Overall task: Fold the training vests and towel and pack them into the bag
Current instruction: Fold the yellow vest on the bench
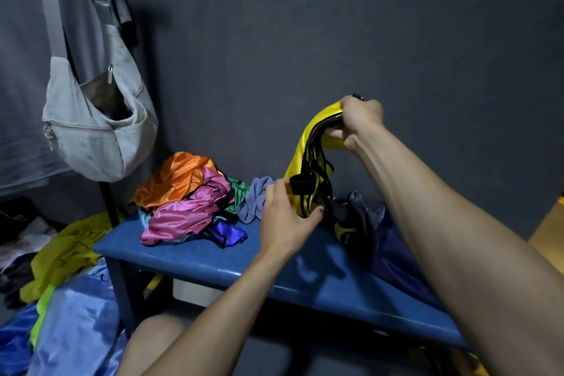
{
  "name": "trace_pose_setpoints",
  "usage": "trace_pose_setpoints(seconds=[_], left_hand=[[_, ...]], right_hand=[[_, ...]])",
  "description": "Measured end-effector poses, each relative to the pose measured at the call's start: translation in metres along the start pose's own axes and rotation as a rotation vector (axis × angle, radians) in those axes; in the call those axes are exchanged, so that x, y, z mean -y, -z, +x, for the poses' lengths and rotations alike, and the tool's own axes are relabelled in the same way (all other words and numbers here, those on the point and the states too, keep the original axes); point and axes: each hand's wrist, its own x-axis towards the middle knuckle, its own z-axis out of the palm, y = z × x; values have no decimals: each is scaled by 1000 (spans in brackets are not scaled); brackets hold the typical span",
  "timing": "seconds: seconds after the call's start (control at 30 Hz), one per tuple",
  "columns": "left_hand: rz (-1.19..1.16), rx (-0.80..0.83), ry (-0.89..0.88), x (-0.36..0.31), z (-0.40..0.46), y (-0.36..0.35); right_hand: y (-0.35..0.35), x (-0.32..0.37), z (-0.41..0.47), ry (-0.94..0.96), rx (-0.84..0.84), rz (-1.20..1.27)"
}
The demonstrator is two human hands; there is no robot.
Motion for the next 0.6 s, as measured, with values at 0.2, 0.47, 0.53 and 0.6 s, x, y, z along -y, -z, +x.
trace_pose_setpoints(seconds=[0.2, 0.47, 0.53, 0.6], left_hand=[[44, -32, 114, 1, 11, -4], [-54, -4, 358, 15, 73, 59], [-50, 108, 370, 14, 89, 76], [-54, 248, 405, 11, 95, 87]], right_hand=[[6, 0, 3, -21, -17, 29], [63, -29, 28, -9, -76, -157], [73, -41, 29, -4, -56, -221], [80, -51, 30, -18, -22, -213]])
